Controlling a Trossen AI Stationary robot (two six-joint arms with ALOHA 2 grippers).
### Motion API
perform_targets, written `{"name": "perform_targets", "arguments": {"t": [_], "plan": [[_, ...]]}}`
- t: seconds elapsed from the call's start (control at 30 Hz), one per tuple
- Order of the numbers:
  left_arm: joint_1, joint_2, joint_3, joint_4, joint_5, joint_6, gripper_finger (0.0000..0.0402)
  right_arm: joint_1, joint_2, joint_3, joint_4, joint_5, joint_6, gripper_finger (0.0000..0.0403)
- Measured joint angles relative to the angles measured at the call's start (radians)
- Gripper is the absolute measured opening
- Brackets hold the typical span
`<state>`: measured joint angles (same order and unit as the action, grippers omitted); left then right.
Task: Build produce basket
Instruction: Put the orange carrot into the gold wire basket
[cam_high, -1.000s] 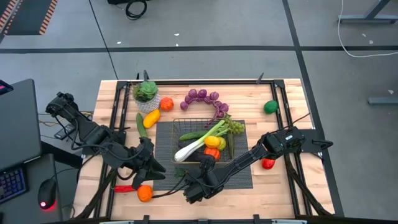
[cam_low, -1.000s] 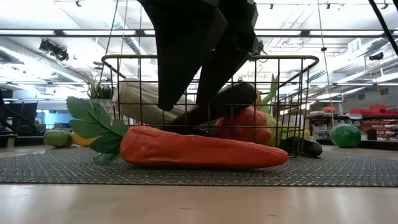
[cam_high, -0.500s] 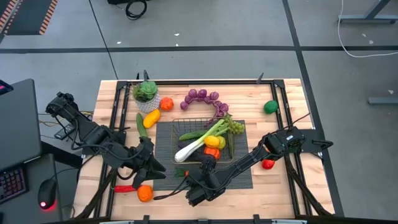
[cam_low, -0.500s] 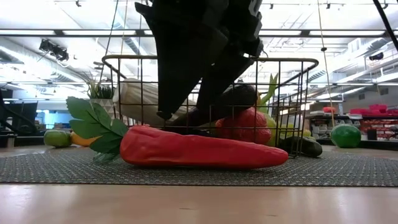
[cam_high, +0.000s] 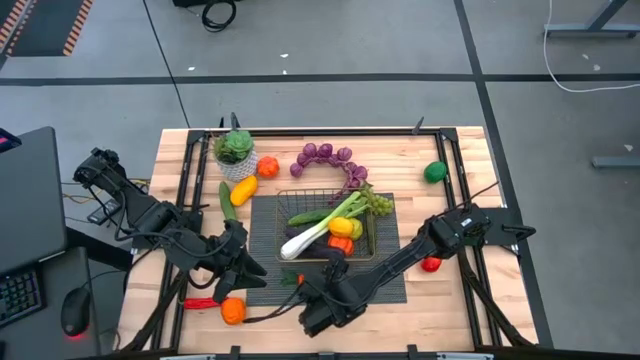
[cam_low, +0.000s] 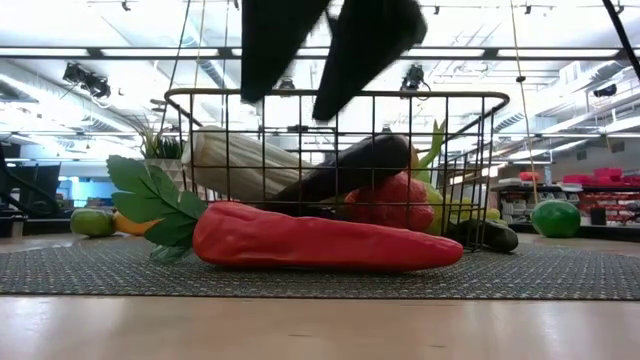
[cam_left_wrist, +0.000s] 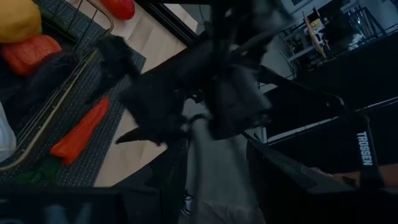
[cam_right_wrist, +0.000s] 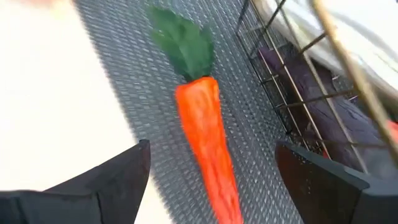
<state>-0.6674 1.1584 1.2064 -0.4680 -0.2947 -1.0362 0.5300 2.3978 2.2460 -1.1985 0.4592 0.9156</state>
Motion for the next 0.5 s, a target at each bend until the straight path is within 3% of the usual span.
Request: {"name": "perform_targets", "arguments": {"t": [0.3,0.5], "plan": [[0.000,0.000,0.000,-0.001,0.000,0.002,0.0172,0.090,0.014,0.045,-0.044,0.001,0.277,0.0347],[0.000,0.000,0.000,-0.001,0.000,0.011,0.0172,0.126,0.073,0.044,-0.058,0.007,0.358,0.0347]]}}
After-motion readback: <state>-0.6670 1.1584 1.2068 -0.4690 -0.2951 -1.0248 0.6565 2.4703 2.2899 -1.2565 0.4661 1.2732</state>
